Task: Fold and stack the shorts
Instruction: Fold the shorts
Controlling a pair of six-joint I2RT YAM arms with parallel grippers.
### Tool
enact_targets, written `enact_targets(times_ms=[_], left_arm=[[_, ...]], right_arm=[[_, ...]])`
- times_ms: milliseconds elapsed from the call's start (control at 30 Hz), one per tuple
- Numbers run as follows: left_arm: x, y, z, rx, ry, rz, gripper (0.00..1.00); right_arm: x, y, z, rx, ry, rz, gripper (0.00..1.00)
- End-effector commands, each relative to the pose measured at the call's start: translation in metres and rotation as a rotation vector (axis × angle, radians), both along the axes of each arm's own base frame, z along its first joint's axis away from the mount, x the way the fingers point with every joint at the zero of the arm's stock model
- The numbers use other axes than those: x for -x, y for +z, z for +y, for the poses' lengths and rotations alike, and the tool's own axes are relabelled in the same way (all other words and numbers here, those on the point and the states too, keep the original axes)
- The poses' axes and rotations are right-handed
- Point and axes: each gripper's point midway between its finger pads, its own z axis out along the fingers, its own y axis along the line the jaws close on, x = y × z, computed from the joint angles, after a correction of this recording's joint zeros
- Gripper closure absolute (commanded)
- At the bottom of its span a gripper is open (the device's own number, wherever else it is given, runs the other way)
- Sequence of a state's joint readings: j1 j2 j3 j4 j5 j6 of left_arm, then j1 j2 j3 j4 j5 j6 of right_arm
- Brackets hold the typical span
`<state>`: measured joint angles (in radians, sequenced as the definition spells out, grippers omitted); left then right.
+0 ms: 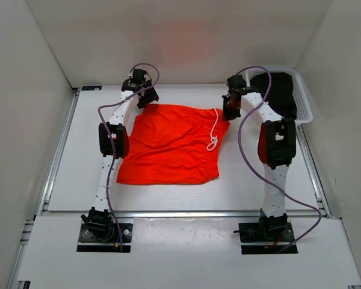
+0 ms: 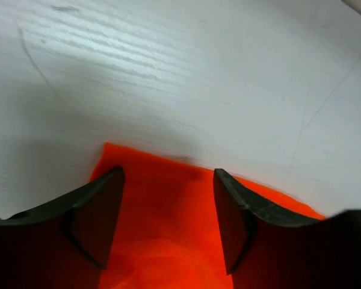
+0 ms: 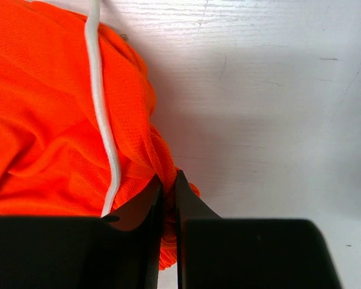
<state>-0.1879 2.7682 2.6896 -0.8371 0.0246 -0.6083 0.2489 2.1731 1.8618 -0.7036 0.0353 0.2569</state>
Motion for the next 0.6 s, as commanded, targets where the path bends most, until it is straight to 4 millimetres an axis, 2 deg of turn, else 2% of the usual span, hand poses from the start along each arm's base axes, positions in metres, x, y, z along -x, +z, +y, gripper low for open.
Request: enact_targets(times_ms=[0, 33, 200, 233, 300, 367, 433, 533, 567], left_arm=[[-0.007, 0.042, 0.027, -0.125, 0.042, -0.085, 0.26], [-0.005, 0.042, 0.021, -0.133, 0.038, -0.087, 0.23], [-0.004, 0.044, 0.028, -0.225, 0.066, -0.096, 0.21], [-0.005, 0.057, 0.034, -0.24, 0.098, -0.118, 0.24], [-0.004, 0.06, 0.039, -0.253, 0.134, -0.128, 0.25], [-0.012, 0.069, 0.044, -0.25, 0.141, -0.16, 0.25], [-0.014, 0.059, 0.04, -0.245, 0.11, -0.151, 0.23], [-0.009, 0.039, 0.044, -0.239, 0.115, -0.106, 0.23], [-0.009, 0.039, 0.044, -0.239, 0.115, -0.106, 0.23]], right_arm=[[-0.01, 0.006, 0.005, -0.024, 0.011, -0.019, 1.0], [-0.01, 0.005, 0.005, -0.024, 0.011, -0.019, 1.0], [-0.008, -0.005, 0.004, -0.017, 0.011, 0.009, 1.0], [-0.008, -0.005, 0.004, -0.017, 0.011, 0.009, 1.0], [-0.007, -0.009, 0.006, -0.024, 0.016, 0.021, 1.0], [-0.006, -0.009, 0.007, -0.032, 0.02, 0.023, 1.0], [-0.006, -0.014, 0.007, -0.029, 0.02, 0.032, 1.0], [-0.008, -0.015, 0.008, -0.029, 0.02, 0.032, 1.0], [-0.008, -0.015, 0.008, -0.029, 0.02, 0.032, 1.0]])
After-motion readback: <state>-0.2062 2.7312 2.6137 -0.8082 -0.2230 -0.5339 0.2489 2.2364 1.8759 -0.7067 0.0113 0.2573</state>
